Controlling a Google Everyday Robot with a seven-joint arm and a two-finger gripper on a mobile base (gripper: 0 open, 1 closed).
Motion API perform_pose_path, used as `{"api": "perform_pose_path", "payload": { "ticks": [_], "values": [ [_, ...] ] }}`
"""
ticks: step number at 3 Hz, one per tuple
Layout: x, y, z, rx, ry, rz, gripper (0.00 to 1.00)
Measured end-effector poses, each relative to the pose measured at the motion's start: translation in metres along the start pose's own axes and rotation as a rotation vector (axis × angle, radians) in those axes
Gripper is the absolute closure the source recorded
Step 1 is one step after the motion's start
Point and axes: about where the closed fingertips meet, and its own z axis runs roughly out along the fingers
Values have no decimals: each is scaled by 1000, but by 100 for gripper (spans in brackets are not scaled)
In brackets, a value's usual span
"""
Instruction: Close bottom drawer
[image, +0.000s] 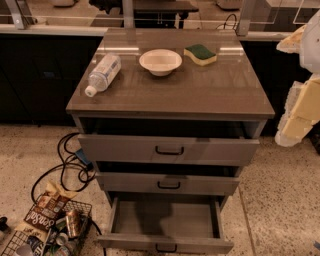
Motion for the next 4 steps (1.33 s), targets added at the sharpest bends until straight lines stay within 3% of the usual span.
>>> {"api": "perform_pose_path", "payload": {
  "ticks": [1,2,4],
  "values": [
    [-1,2,8,-4,-2,9,0],
    [2,8,37,-18,18,59,0],
    [9,64,112,-11,-3,224,0]
  ]
}}
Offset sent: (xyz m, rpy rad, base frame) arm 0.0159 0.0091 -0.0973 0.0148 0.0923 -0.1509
